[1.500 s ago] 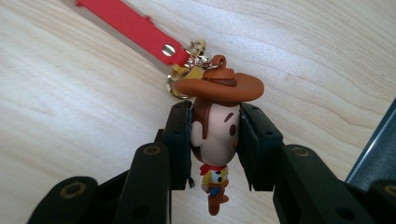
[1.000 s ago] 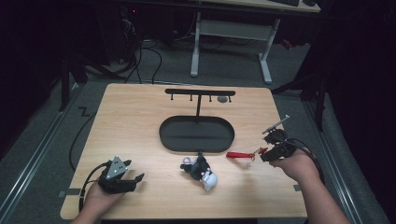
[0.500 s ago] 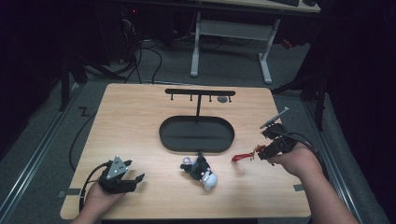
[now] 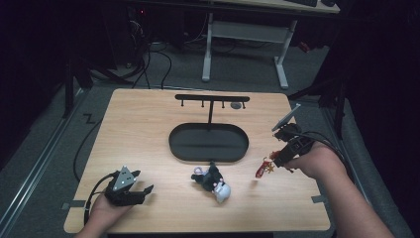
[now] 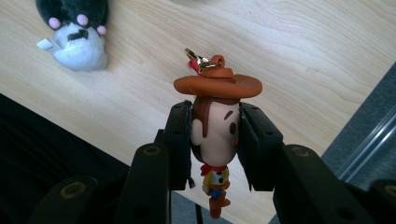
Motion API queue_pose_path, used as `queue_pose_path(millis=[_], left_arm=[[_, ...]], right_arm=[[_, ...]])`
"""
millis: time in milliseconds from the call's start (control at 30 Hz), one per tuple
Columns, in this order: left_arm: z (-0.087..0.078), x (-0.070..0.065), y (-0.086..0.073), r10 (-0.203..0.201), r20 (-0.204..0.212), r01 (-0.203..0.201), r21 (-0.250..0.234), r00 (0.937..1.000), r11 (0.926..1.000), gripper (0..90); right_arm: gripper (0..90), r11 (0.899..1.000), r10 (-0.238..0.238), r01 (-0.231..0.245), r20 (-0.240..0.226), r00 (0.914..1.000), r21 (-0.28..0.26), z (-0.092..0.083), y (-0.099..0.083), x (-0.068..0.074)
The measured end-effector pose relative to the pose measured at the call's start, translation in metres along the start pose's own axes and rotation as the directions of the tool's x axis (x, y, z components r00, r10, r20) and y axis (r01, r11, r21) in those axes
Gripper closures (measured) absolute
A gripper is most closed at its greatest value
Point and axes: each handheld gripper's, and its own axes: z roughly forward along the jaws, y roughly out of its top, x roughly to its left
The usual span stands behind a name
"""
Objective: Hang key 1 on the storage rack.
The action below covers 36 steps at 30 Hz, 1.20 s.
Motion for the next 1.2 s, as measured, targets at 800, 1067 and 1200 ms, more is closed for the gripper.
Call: queue_pose_path(millis=[800, 1067, 1200], left_arm=[[-0.002, 0.001, 0.0, 0.0, -0.002, 0.0, -0.007, 1.0, 1.0, 27.3], [-0.003, 0.002, 0.0, 0.003, 0.002, -0.003, -0.003, 1.0, 1.0, 27.3], [-0.003, 0.002, -0.001, 0.003, 0.001, -0.003, -0.006, 1.0, 1.0, 27.4]], right_arm=[[66.8, 0.998, 0.02, -0.018, 0.031, 0.9993, -0.065, -0.02, 0.042, 0.001], [66.8, 0.997, 0.022, -0.019, 0.037, 0.9991, -0.076, -0.022, 0.059, -0.002], [66.9, 0.996, 0.026, -0.023, 0.037, 0.999, -0.083, -0.021, 0.066, -0.004]])
